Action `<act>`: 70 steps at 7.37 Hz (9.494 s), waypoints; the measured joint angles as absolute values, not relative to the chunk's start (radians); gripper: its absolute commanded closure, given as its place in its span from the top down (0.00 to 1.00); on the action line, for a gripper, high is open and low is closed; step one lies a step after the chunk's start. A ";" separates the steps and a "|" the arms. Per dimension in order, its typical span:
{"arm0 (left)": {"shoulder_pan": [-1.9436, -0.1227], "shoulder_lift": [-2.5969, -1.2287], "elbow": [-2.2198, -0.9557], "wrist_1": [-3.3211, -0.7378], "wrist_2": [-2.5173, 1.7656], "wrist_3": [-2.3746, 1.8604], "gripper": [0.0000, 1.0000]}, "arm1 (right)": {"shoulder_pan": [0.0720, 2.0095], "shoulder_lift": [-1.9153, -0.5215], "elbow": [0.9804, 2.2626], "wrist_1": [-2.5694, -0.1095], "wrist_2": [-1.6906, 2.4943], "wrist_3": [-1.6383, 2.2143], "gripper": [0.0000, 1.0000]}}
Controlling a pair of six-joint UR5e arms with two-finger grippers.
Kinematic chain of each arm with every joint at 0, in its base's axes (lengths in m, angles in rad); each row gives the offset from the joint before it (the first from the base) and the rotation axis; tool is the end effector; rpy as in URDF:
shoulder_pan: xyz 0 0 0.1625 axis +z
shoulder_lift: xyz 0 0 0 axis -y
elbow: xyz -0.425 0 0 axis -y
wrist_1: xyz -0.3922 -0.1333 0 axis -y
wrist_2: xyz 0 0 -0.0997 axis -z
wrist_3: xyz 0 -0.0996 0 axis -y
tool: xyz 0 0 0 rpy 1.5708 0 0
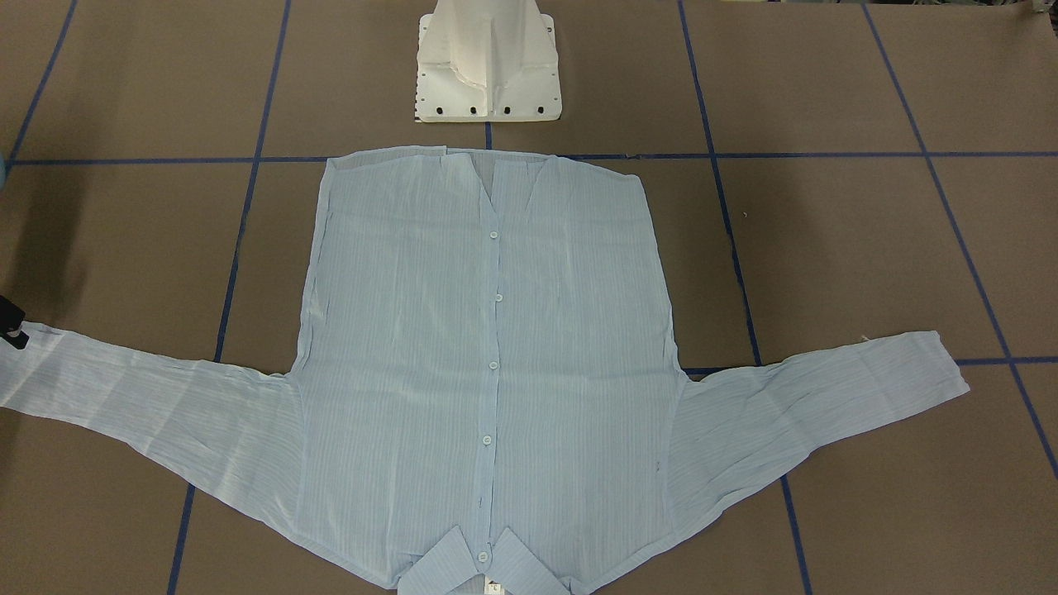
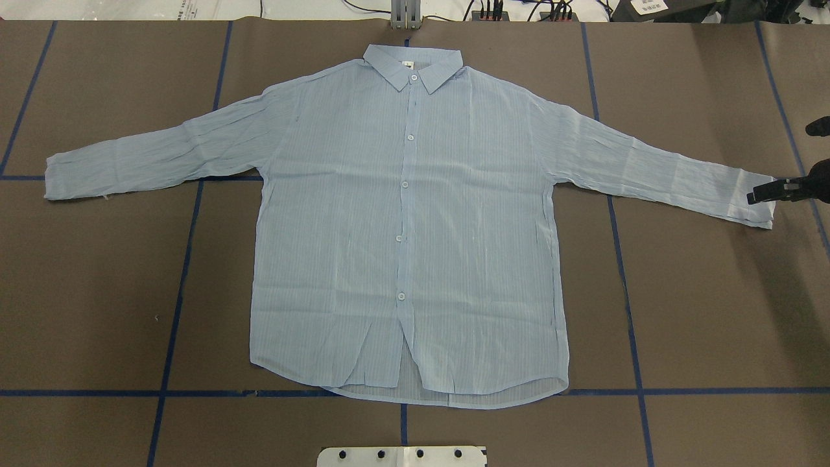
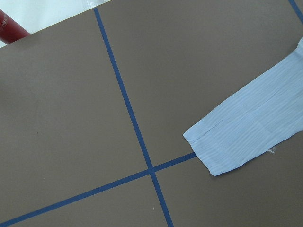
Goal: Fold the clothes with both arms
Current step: 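Grasp the sleeve cuff nearest the right gripper with the right gripper, then carry the held sleeve across the shirt front toward the collar, then lower the sleeve cuff onto the shirt center and open the right gripper, then withdraw the right gripper away from the shirt to its side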
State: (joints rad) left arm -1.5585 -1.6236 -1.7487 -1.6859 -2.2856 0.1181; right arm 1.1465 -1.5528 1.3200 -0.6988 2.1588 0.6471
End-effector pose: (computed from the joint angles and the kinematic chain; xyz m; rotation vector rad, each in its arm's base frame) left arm -0.0616 -0.5243 0.5342 0.3686 0.6905 0.2473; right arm -0.1424 -0.5049 0.6849 0.2434 -0.8035 0.0217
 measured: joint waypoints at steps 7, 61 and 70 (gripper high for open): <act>-1.559 -1.623 -1.749 -1.686 -2.286 0.118 1.00 | 1.129 -1.561 1.312 -0.698 2.158 0.667 0.31; -1.557 -1.624 -1.690 -1.770 -2.329 0.104 1.00 | 0.639 -0.470 1.155 -1.399 1.779 1.096 1.00; -1.356 -1.470 -1.474 -2.484 -2.218 -0.580 1.00 | 1.116 -1.106 1.593 -1.429 2.242 0.465 1.00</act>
